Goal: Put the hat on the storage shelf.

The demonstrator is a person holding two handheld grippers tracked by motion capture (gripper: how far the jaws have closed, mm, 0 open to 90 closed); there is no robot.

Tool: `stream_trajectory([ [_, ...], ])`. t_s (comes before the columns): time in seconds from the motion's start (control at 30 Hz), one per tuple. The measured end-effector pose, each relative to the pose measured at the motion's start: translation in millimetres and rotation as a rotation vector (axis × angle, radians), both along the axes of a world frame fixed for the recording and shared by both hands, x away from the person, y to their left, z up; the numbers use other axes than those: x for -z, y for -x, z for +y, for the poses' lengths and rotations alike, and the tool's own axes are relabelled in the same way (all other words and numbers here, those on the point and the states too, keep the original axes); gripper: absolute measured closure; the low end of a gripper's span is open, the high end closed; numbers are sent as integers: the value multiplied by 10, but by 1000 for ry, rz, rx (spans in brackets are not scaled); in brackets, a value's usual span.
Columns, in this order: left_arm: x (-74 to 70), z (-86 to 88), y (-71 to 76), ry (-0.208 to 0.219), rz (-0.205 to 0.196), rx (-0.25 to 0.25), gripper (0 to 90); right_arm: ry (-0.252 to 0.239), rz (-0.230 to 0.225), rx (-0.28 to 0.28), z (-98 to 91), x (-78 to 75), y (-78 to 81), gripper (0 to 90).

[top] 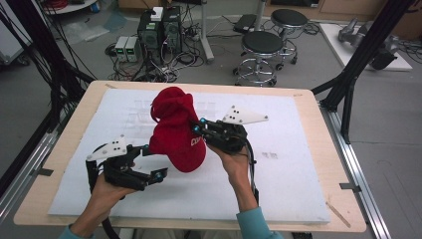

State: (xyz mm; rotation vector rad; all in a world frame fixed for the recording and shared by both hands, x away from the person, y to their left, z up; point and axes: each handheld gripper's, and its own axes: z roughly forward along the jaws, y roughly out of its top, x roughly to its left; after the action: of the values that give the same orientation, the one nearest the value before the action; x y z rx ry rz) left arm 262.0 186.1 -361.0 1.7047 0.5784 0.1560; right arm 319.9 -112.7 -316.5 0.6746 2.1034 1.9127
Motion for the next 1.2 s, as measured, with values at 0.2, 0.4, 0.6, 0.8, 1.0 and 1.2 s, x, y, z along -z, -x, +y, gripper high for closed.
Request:
stream_trajectory([
  [0.2,71,-168,-23,-7,1,-17,229,-19,3,17,18,1,-2,864],
  [0.4,110,-285,-30,-2,-9,22,327,-27,6,36,17,-6,7,863],
  [0.6,124,-326,-27,-17,-24,31,544,-30,-4,10,49,-8,21,863],
  [0.8,123,-287,-39,-11,-4,-10,781,-37,-23,-4,81,-16,44,863],
  [1.0,128,-235,-62,6,25,-16,849,-38,-36,-9,70,-34,76,861],
  [1.2,113,-225,-57,-2,22,-18,851,-37,-46,-11,80,-35,83,842],
])
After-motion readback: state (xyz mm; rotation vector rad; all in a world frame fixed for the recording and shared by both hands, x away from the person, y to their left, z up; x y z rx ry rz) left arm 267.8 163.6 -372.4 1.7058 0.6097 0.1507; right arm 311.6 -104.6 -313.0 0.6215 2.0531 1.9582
